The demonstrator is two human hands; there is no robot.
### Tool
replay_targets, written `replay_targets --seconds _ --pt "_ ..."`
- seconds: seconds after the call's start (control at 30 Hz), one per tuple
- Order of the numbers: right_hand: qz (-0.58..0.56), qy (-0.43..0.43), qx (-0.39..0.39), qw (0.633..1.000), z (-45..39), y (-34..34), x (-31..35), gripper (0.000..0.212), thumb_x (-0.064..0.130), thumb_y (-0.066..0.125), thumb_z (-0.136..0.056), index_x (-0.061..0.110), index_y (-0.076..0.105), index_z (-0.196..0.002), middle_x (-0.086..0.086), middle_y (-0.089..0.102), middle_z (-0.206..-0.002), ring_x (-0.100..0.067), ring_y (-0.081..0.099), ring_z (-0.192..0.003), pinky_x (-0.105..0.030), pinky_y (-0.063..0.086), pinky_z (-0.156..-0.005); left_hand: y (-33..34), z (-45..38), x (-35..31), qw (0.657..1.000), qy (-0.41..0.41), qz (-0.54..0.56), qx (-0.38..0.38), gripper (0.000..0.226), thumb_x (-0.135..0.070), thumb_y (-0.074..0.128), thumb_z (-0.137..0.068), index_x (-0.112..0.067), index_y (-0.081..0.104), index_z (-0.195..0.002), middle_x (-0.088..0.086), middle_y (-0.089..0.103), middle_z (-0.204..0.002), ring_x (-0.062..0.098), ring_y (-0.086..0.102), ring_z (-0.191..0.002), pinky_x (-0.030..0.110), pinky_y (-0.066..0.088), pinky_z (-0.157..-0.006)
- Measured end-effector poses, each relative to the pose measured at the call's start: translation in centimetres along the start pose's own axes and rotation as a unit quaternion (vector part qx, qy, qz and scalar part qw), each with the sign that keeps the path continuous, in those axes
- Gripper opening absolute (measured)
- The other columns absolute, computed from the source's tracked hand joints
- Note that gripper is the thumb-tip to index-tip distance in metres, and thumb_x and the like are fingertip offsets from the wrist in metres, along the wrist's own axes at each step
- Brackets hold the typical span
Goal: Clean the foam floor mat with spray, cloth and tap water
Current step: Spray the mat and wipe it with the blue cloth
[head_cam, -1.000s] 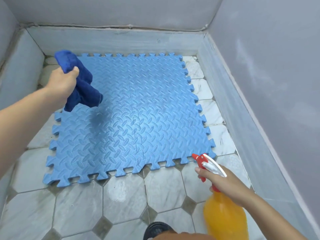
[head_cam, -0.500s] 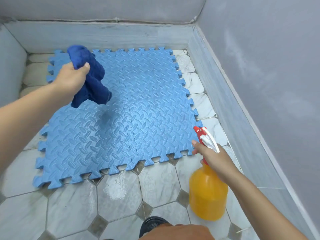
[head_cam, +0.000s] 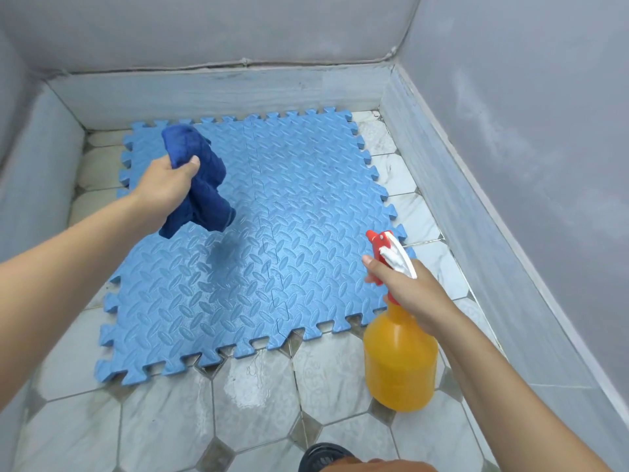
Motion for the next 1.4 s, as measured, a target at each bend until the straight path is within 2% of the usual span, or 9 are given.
replay_targets --seconds 0.1,0.23,0.4,0.57,0.73,0.93,1.2,1.3,1.4 --pt "0.034 0.005 -0.043 0.998 -0.2 0.4 -0.3 0.048 0.057 0.064 -0.083 0.011 0.058 -0.072 -0.002 0.064 -0.064 -0.002 0.061 -0.054 -0.038 0.051 -0.074 0.0 -0.1 0.5 1.0 -0.006 -0.001 0.009 0.041 -0.035 0.042 -0.102 -0.012 0.051 -0.135 0.017 0.054 -0.134 0.033 0.05 -0.126 0.035 0.039 -0.093" --pt "0.011 -0.022 0.0 1.0 -0.1 0.9 0.7 0.057 0.068 0.064 -0.076 0.012 0.062 -0.091 0.004 0.064 -0.067 -0.018 0.064 -0.073 -0.047 0.054 -0.086 -0.1 -0.2 0.9 1.0 -0.014 -0.002 0.007 0.042 -0.036 0.042 -0.102 -0.012 0.051 -0.135 0.017 0.054 -0.136 0.034 0.049 -0.127 0.036 0.039 -0.095" --pt "0.043 -0.038 -0.016 0.998 0.0 1.9 1.0 0.049 0.058 0.063 -0.083 0.013 0.051 -0.069 -0.001 0.055 -0.056 -0.012 0.055 -0.055 -0.036 0.048 -0.068 -0.2 -0.2 0.8 1.0 -0.017 0.002 0.001 0.042 -0.036 0.043 -0.102 -0.012 0.05 -0.136 0.016 0.053 -0.136 0.034 0.05 -0.127 0.036 0.039 -0.094" --pt "0.033 -0.048 0.043 0.997 0.2 1.9 1.6 0.048 0.061 0.065 -0.08 0.015 0.062 -0.091 -0.002 0.065 -0.072 -0.019 0.065 -0.073 -0.043 0.056 -0.08 -0.2 -0.3 1.1 1.0 -0.017 0.005 0.011 0.042 -0.037 0.043 -0.101 -0.013 0.051 -0.135 0.016 0.054 -0.135 0.033 0.05 -0.126 0.038 0.041 -0.098" --pt "-0.021 -0.028 -0.076 0.996 0.8 -0.4 -0.1 0.04 0.041 0.065 -0.087 0.003 0.059 -0.074 -0.007 0.059 -0.062 -0.016 0.057 -0.058 -0.037 0.051 -0.065 -0.1 -0.8 1.4 0.999 -0.035 0.034 -0.002 0.029 -0.041 0.044 -0.1 -0.02 0.053 -0.119 0.006 0.057 -0.108 0.026 0.053 -0.111 0.037 0.041 -0.093" --pt "-0.044 -0.019 -0.055 0.997 1.0 -2.2 -0.8 0.023 0.043 0.065 -0.087 0.022 0.07 -0.08 0.002 0.07 -0.074 -0.011 0.066 -0.074 -0.026 0.053 -0.061 0.7 -0.6 0.2 0.998 -0.025 0.049 0.009 0.027 -0.04 0.045 -0.101 -0.022 0.052 -0.12 0.007 0.053 -0.115 0.024 0.051 -0.108 0.034 0.039 -0.091" --pt "-0.121 0.001 -0.203 0.972 2.5 -7.9 -3.7 0.009 0.038 0.074 -0.082 0.029 0.074 -0.083 0.001 0.07 -0.077 0.0 0.064 -0.054 -0.052 0.058 -0.08 3.5 1.0 -2.3 0.996 0.005 0.061 0.067 0.04 -0.037 0.047 -0.101 -0.011 0.053 -0.131 0.007 0.055 -0.118 0.021 0.054 -0.109 0.032 0.041 -0.09" --pt "-0.132 -0.049 -0.218 0.966 3.4 -9.9 -4.5 0.009 0.034 0.07 -0.087 0.041 0.074 -0.084 -0.003 0.071 -0.086 0.0 0.067 -0.064 -0.049 0.059 -0.08 4.3 1.5 -2.8 0.992 0.005 0.093 0.089 0.027 -0.035 0.049 -0.101 -0.017 0.054 -0.121 0.007 0.059 -0.113 0.021 0.056 -0.108 0.033 0.043 -0.092" --pt "-0.103 -0.089 -0.247 0.959 3.8 -10.9 -4.7 0.006 0.03 0.067 -0.091 0.032 0.072 -0.088 -0.001 0.067 -0.082 -0.006 0.064 -0.064 -0.041 0.057 -0.071 4.8 1.7 -3.2 0.986 -0.004 0.13 0.106 0.023 -0.035 0.049 -0.101 -0.019 0.052 -0.118 -0.001 0.061 -0.099 0.019 0.057 -0.106 0.032 0.044 -0.09"
Point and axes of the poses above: each hand's wrist, its own z-axis away from the middle knuckle, its own y-axis out of the palm, x = y × z, the point moved 4 cm from there along -z, towards the middle knuckle
